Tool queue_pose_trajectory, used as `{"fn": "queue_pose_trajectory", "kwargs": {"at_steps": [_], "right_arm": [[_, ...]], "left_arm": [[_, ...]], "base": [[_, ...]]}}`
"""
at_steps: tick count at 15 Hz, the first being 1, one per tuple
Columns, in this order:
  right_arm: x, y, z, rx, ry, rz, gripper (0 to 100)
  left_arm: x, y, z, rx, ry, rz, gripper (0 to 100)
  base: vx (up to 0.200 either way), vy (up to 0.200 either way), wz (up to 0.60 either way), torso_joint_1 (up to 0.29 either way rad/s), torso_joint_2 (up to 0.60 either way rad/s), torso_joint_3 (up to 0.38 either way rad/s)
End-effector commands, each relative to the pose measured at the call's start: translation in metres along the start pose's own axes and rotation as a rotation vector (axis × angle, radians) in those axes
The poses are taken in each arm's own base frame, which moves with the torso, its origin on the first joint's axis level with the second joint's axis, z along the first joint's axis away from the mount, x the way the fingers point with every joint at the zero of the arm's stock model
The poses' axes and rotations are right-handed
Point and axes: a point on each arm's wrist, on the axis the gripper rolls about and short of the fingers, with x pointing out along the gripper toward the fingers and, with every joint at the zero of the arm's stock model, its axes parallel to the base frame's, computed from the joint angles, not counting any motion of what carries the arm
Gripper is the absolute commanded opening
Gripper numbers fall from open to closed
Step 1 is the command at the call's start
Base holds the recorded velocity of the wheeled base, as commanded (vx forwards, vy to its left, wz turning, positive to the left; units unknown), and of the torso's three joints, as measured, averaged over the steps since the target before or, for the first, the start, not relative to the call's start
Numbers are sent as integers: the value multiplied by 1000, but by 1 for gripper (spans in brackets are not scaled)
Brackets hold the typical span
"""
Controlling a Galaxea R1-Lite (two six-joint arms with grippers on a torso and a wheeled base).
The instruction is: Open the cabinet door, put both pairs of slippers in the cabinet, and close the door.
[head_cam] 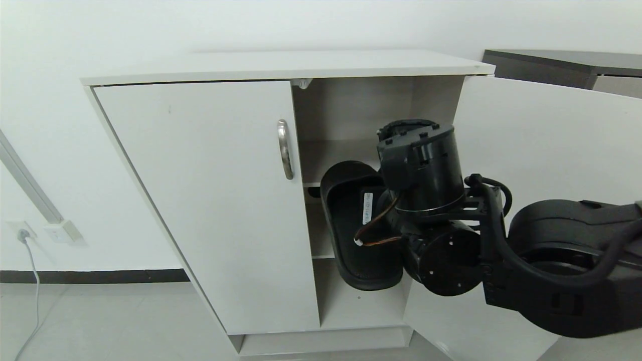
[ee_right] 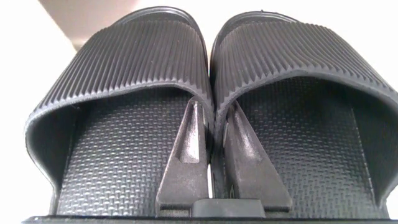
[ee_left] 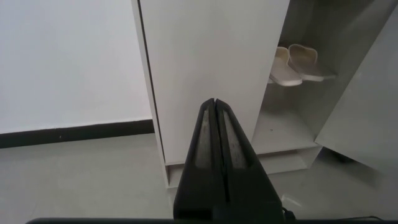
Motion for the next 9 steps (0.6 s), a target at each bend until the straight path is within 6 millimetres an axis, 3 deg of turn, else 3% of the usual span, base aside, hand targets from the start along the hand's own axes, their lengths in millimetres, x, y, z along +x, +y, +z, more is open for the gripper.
{"fn": "queue_pose_trajectory", "kwargs": {"at_steps": [1,8,9], "right_arm": [[16,2,-13,-20,10,-34,0],[18,-2,-10,-14,5,-46,0],[18,-2,-9,-15,4,-45,0]], "left_arm": [[0,0,0,0,1,0,0],[0,0,0,0,1,0,0],[0,0,0,0,1,0,0]], "base": [[0,0,0,0,0,0],[0,0,0,0,0,0],[200,0,0,2,7,-7]]}}
